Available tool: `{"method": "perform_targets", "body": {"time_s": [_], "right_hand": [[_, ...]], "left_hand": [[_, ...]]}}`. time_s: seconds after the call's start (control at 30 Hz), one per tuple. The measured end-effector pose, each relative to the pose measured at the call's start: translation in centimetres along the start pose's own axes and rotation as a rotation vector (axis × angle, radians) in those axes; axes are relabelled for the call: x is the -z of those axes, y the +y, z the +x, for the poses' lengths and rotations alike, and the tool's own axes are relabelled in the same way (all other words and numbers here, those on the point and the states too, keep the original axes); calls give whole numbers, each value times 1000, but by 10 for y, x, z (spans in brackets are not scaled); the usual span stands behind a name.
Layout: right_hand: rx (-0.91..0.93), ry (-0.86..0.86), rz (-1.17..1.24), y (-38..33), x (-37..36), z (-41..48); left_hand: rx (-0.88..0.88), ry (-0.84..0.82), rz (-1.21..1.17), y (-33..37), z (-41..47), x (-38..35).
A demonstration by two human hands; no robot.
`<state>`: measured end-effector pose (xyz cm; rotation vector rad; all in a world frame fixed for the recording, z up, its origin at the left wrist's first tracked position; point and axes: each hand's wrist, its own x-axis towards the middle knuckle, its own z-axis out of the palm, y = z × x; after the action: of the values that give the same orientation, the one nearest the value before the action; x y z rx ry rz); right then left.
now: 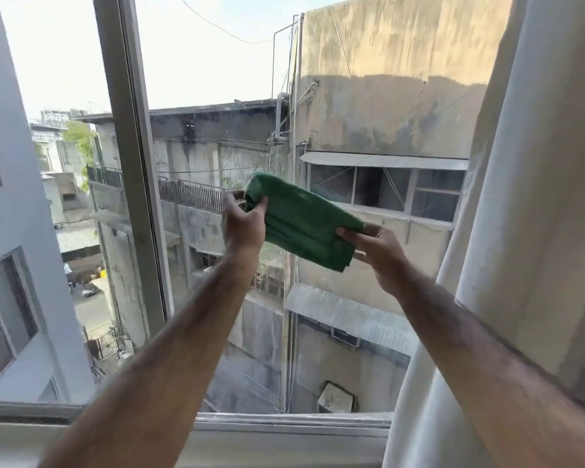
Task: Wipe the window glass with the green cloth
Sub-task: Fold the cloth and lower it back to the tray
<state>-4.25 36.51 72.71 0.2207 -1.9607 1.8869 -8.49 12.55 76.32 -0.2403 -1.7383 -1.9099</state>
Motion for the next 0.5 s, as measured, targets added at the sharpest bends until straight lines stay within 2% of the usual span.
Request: {"method": "perform_targets", "body": {"time_s": [0.1, 0.2, 0.37, 0.5], "right_hand": [[-109, -19, 123, 18, -12, -16], [-172, 3, 171, 51, -20, -35], [-357, 30, 196, 131, -27, -80], [-543, 10, 259, 192, -32, -126]], "left_hand": [[300, -134, -195, -26, -13, 31], [492, -338, -280, -62, -31, 61], [595, -464, -75, -143, -65, 101], [692, -480, -2, -204, -99, 128]]}}
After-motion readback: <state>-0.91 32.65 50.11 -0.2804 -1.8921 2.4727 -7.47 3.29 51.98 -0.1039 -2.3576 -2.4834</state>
